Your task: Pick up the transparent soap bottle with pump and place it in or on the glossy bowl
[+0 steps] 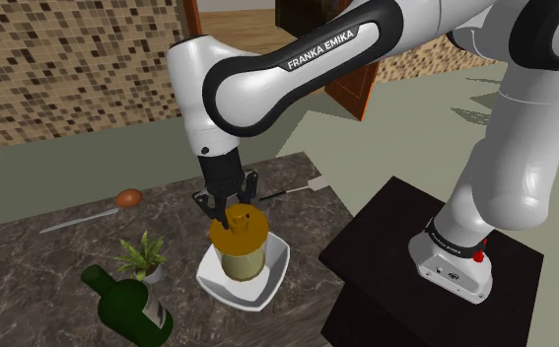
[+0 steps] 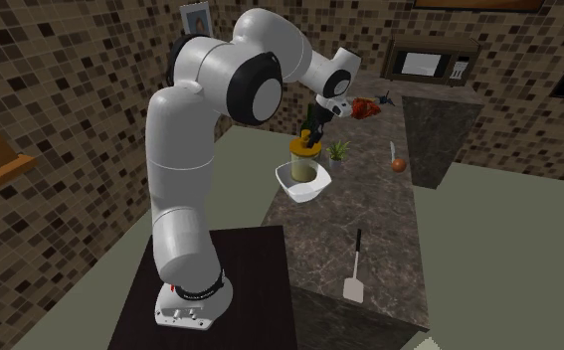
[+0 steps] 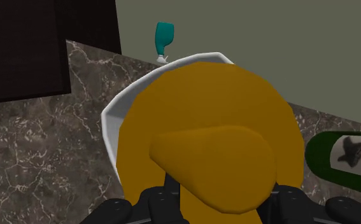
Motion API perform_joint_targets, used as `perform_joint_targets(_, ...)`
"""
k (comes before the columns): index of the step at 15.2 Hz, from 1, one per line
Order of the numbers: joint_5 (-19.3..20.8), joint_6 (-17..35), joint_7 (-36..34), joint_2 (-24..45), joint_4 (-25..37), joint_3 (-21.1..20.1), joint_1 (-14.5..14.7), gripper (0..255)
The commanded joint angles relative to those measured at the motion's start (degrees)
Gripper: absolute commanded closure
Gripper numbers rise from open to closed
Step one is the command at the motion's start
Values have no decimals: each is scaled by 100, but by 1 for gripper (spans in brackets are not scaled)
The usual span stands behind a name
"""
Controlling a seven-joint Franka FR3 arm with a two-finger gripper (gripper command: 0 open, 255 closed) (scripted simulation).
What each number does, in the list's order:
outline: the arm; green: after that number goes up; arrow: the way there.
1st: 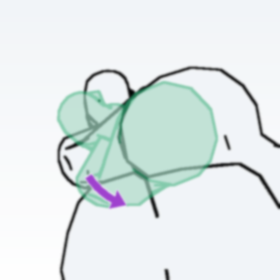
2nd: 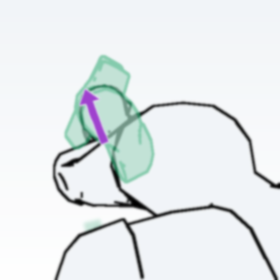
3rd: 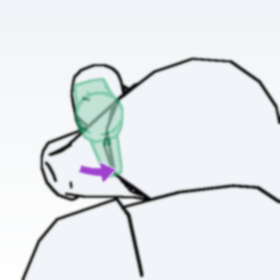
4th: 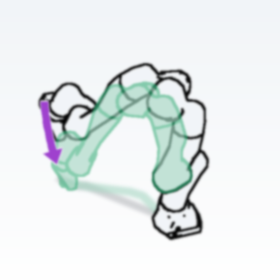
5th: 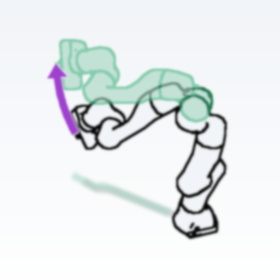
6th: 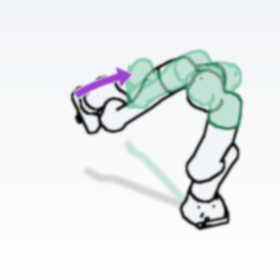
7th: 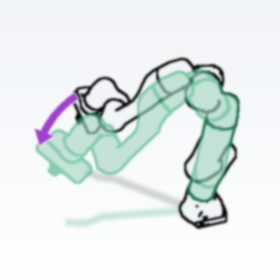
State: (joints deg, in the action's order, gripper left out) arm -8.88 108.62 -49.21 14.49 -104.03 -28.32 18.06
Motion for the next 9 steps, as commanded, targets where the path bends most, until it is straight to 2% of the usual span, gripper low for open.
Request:
perform_joint_targets(1,-1,3,1,-2,0,0,0,255)
perform_joint_targets(3,-1,3,1,-2,0,0,0,255)
perform_joint_targets(4,-1,3,1,-2,-1,0,0,0)
perform_joint_targets(9,-1,3,0,-2,0,0,0,0)
